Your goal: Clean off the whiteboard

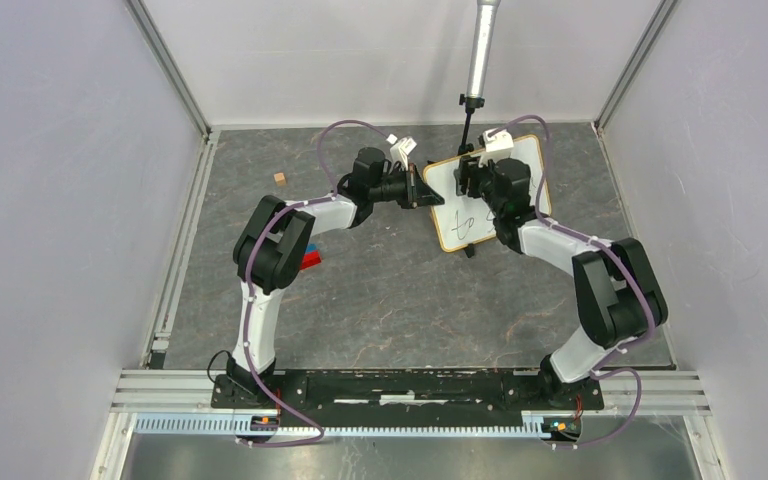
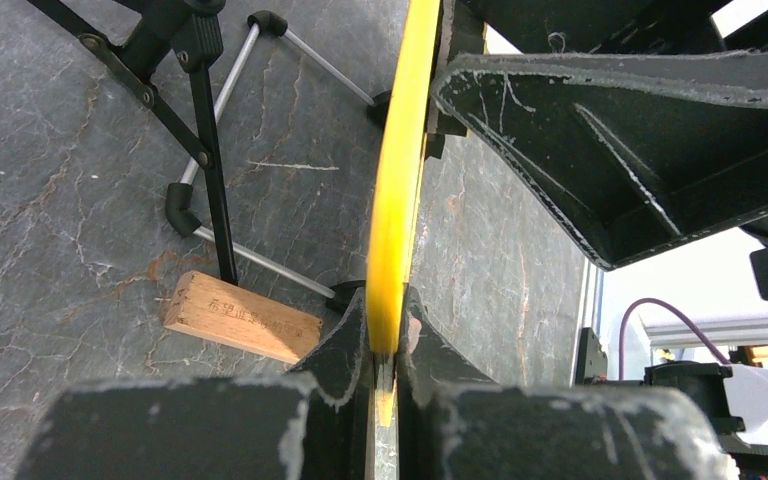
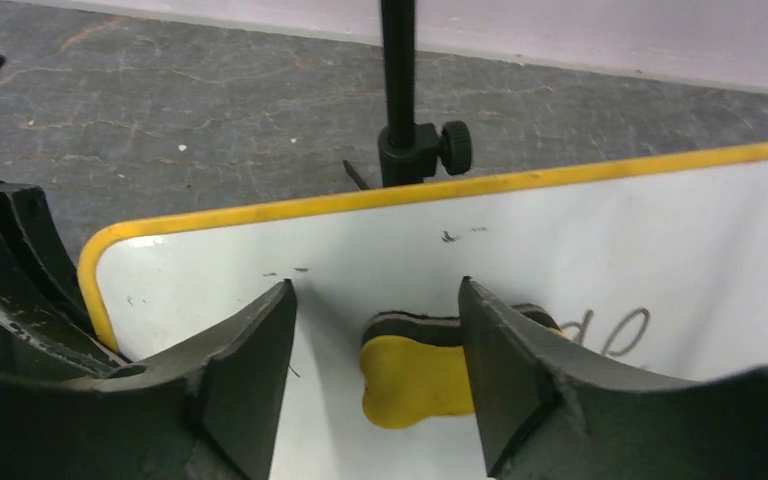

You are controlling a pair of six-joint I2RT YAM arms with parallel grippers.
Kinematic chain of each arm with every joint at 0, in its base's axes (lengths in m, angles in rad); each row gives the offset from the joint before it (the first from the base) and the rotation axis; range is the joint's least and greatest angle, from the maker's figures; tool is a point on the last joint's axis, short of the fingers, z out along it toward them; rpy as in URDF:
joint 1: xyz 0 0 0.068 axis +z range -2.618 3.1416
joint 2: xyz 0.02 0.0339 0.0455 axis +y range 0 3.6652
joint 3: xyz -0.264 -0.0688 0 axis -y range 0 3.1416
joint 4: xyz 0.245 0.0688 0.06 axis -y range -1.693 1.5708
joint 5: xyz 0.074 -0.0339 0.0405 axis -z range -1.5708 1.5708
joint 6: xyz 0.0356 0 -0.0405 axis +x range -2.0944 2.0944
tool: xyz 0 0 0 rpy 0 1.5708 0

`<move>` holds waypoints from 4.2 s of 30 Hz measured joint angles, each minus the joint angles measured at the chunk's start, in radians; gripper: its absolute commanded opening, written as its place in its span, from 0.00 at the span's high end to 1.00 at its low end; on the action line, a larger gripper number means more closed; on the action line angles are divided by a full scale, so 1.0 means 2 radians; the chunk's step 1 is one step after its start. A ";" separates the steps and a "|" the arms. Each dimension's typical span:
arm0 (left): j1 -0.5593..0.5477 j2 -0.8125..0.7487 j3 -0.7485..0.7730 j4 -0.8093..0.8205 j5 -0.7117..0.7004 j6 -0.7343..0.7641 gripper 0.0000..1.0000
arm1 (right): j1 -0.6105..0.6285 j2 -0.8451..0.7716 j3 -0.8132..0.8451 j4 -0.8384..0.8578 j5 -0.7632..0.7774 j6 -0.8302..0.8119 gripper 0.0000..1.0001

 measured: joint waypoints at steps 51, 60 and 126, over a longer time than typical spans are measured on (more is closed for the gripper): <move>-0.005 -0.008 0.017 -0.048 -0.010 0.028 0.98 | -0.032 -0.015 -0.005 -0.070 0.068 0.240 0.63; -0.004 -0.008 0.019 -0.059 -0.012 0.028 0.98 | -0.014 -0.006 0.010 -0.068 0.074 0.196 0.84; -0.004 -0.007 0.032 -0.087 -0.006 0.041 0.98 | -0.025 -0.018 -0.096 0.055 0.093 0.132 0.82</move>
